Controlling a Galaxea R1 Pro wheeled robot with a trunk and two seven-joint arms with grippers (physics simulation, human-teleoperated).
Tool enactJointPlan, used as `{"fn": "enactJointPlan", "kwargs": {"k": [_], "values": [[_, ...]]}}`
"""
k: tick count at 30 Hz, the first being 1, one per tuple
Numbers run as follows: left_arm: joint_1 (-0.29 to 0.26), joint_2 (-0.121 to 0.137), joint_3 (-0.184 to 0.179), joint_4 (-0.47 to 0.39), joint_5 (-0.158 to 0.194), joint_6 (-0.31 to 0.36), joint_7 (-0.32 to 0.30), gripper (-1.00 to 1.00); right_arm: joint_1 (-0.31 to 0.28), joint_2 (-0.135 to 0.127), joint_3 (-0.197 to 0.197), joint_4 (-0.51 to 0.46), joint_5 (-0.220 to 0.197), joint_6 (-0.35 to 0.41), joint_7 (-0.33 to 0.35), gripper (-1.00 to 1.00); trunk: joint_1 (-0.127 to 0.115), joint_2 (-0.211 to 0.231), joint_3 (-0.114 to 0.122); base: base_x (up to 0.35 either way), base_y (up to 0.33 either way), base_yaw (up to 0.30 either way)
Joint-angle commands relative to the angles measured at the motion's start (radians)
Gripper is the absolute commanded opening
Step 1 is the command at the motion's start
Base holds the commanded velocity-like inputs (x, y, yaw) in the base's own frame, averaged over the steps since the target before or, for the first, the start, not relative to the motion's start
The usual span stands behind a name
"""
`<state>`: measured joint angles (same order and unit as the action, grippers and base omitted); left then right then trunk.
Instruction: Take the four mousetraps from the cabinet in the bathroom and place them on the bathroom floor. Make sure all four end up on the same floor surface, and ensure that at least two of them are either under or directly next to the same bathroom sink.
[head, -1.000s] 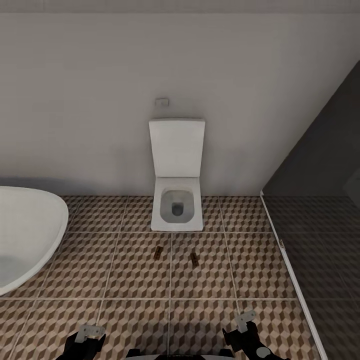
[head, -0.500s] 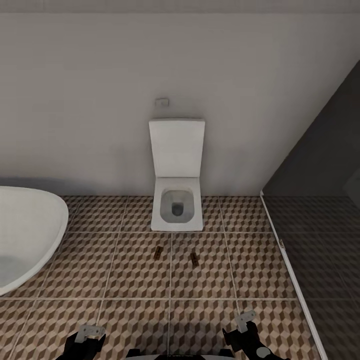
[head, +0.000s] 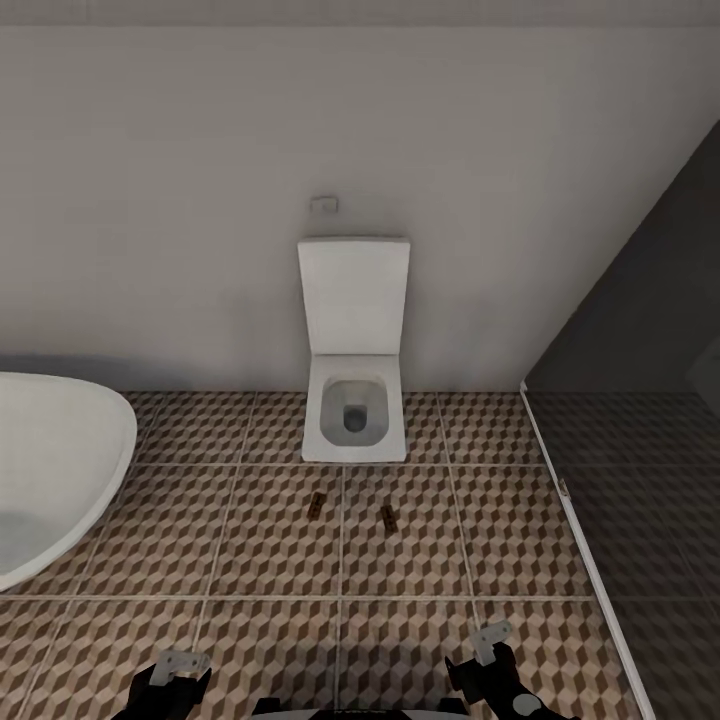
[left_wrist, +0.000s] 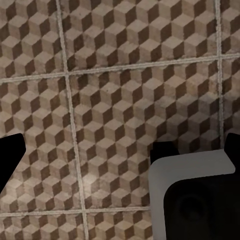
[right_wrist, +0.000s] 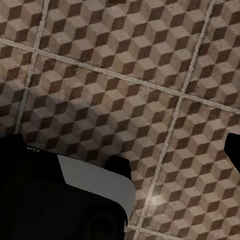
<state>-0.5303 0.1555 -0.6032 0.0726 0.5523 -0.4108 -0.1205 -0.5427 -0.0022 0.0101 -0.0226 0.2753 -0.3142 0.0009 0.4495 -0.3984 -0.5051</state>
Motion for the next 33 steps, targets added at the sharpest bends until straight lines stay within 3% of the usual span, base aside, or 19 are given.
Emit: {"fn": "enactJointPlan", "kwargs": {"k": [1,33], "values": [[-0.001,-0.001,-0.006,0.004,0.011,-0.005,-0.008,1.0,-0.001,0.0,0.001,0.001,0.002,-0.003,0.0,1.0,0.001,-0.002,-0.001,0.0,0.0,0.0],[-0.001,-0.001,-0.006,0.004,0.011,-0.005,-0.008,1.0,-0.001,-0.001,0.001,0.001,0.002,-0.006,0.001,1.0,0.001,-0.002,-0.001,0.0,0.0,0.0]]}}
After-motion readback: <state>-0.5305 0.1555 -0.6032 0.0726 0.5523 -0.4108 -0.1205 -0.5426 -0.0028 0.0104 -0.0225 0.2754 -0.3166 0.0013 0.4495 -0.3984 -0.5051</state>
